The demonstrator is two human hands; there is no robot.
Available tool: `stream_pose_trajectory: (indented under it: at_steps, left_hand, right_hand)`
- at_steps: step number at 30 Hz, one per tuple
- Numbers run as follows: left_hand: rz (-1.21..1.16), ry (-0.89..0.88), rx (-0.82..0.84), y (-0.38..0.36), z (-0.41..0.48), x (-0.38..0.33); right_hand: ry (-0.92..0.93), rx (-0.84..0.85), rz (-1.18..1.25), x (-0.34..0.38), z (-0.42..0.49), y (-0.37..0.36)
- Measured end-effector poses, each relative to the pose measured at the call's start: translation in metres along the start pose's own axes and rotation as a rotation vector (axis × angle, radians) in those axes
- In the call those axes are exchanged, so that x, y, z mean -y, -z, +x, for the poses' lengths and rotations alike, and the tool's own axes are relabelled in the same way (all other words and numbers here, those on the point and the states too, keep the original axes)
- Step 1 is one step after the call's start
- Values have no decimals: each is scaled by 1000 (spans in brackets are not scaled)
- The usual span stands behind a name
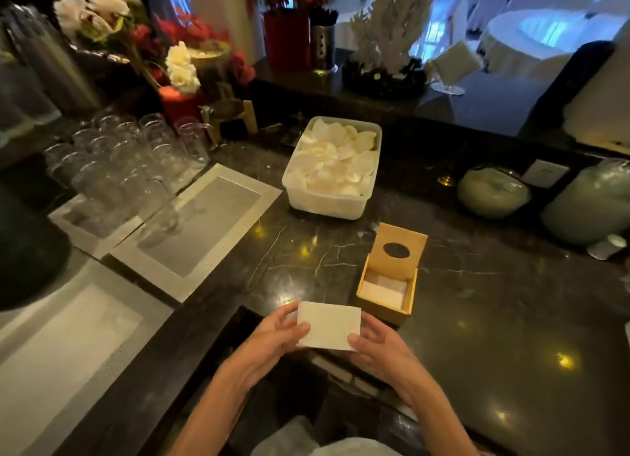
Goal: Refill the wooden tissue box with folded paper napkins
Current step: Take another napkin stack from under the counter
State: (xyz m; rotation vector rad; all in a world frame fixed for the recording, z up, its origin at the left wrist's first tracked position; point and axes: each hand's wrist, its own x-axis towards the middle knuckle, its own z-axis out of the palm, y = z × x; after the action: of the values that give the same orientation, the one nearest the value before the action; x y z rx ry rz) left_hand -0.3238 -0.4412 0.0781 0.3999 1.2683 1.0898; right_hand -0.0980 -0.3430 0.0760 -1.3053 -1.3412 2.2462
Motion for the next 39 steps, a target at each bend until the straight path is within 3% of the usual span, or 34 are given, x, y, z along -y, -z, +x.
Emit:
stream_pose_trajectory:
  at_steps: [4, 11, 22, 27, 39]
  left_hand:
    - [50, -20, -1, 16, 13, -14]
    - [349, -130, -118, 60, 59, -38]
    - [745, -357, 27, 100, 159, -52]
    - [910, -257, 87, 110, 181, -37]
    - [836, -261, 144, 117, 200, -25]
  right_hand:
    - [54, 3, -135, 16, 27, -13]
    - [74, -71, -217, 39, 90, -45]
    - [216, -439, -360, 19, 178, -69]
    - [154, -503, -382, -3, 194, -77]
    - [108, -479, -188, -3, 203, -100]
